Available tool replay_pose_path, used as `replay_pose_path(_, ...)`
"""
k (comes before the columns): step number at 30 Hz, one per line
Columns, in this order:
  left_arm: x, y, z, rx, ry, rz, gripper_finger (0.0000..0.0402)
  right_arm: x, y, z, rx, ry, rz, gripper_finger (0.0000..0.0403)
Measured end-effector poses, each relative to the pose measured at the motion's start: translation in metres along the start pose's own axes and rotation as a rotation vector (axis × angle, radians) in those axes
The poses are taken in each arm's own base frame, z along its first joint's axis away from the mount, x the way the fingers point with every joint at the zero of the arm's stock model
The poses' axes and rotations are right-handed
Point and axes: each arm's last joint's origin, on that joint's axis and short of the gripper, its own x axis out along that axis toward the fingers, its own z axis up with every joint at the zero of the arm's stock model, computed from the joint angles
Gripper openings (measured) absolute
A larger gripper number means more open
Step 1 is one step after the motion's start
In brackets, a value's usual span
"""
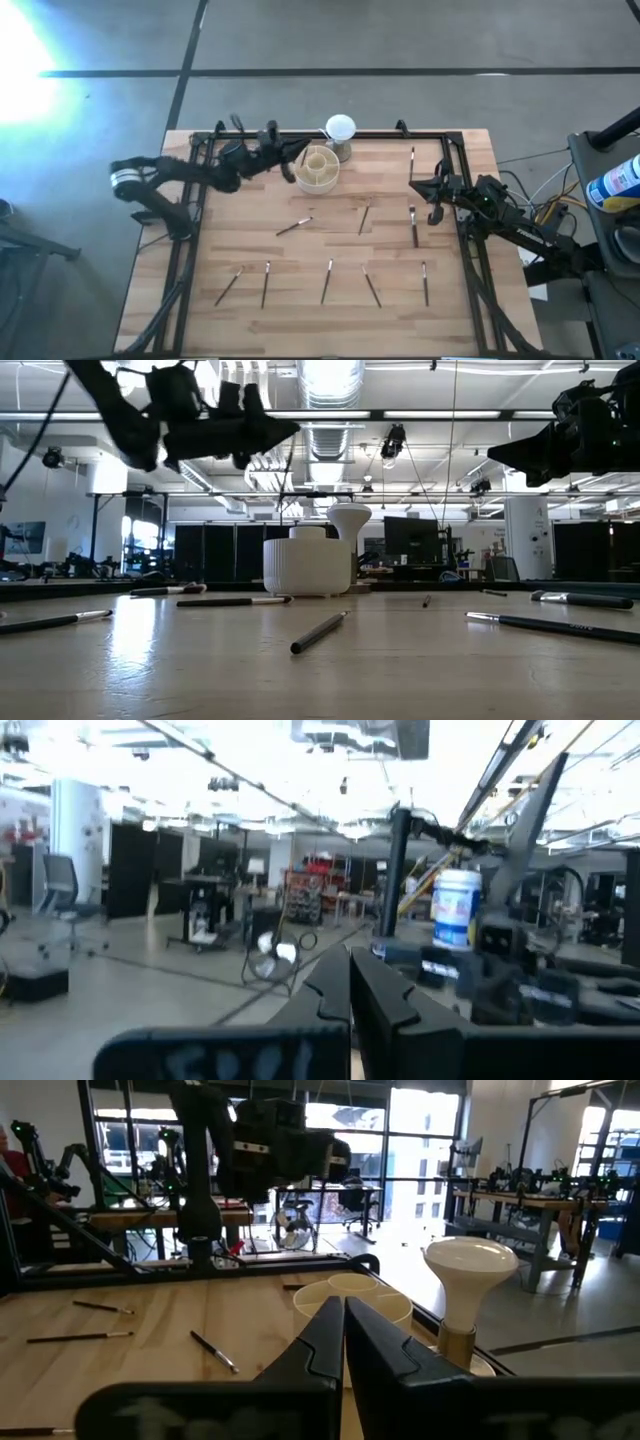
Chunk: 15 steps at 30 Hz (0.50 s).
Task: Put items in baskets/containers
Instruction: Put the black eyeshadow brush into the white organizer
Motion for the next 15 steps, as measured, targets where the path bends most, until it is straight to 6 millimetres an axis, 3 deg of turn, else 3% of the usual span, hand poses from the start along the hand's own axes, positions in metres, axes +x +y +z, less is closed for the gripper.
replay_pose_path(7, 0.037, 0.015, -0.019, 0.017, 0.024, -0.01, 0.0, 0.0, 0.0, 0.0, 0.0, 0.0, 0.0, 0.0008)
replay_pose_path(15, 0.039, 0.023, -0.052, 0.099, 0.102, 0.015, 0.0, 0.0, 0.0, 0.0, 0.0, 0.0, 0.0, 0.0008)
